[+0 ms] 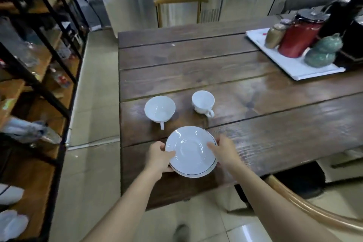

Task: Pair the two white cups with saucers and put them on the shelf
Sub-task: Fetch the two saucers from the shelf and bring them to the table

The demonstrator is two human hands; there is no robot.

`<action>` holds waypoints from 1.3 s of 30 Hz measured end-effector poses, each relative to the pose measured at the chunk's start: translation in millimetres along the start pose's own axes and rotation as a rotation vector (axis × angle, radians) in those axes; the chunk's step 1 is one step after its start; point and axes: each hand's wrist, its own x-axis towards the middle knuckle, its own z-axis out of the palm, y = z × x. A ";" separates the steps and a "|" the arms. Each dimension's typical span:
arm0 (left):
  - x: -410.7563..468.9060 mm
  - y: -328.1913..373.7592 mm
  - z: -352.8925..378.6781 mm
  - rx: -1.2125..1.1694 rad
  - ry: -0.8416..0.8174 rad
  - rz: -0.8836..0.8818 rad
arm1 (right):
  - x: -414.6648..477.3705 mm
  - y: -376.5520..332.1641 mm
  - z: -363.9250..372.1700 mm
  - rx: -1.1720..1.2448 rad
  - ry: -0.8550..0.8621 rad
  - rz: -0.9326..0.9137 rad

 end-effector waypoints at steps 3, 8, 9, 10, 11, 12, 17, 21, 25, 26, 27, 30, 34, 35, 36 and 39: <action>11.9 -8.6 4.1 0.077 0.029 0.017 | 8.8 4.0 1.7 -0.046 -0.013 0.020; 23.0 -15.6 8.1 0.063 0.038 0.025 | 21.4 6.1 4.9 -0.137 -0.015 0.005; 24.0 -15.5 8.8 0.073 0.044 0.031 | 23.4 6.0 4.1 -0.158 -0.019 -0.005; 24.7 -15.0 10.0 0.090 0.051 0.042 | 25.1 5.6 3.0 -0.183 -0.027 -0.013; 24.4 -14.0 11.0 0.120 0.057 0.050 | 26.3 5.7 1.9 -0.205 -0.036 -0.016; 24.7 -13.5 12.0 0.158 0.059 0.058 | 27.1 5.6 1.0 -0.228 -0.048 -0.016; 21.7 -7.9 11.1 0.603 0.072 0.114 | 28.7 2.0 -0.9 -0.438 0.008 -0.131; 21.6 -6.8 12.8 0.758 0.094 0.176 | 30.8 -1.1 -1.3 -0.500 0.098 -0.129; 24.1 -4.7 13.5 0.756 0.111 0.143 | 35.3 -2.6 0.2 -0.592 0.023 -0.130; 24.7 -4.7 13.3 0.739 0.112 0.134 | 35.4 -4.2 0.5 -0.585 0.010 -0.125; 24.2 -4.2 12.9 0.722 0.111 0.124 | 35.2 -5.5 0.5 -0.565 0.007 -0.122; 24.7 -0.5 11.6 0.679 0.107 0.148 | 32.0 -4.8 -3.4 -0.468 0.094 -0.197; 20.6 19.6 18.0 0.615 0.054 0.238 | 32.2 -0.1 -25.1 -0.229 0.211 -0.283; 18.4 25.9 23.2 0.591 0.037 0.263 | 33.7 1.6 -32.8 -0.148 0.240 -0.275; 16.4 31.9 30.3 0.564 0.020 0.289 | 35.2 3.0 -40.8 -0.062 0.272 -0.260; 10.5 48.0 58.5 0.493 -0.021 0.350 | 42.3 11.6 -65.4 0.120 0.348 -0.201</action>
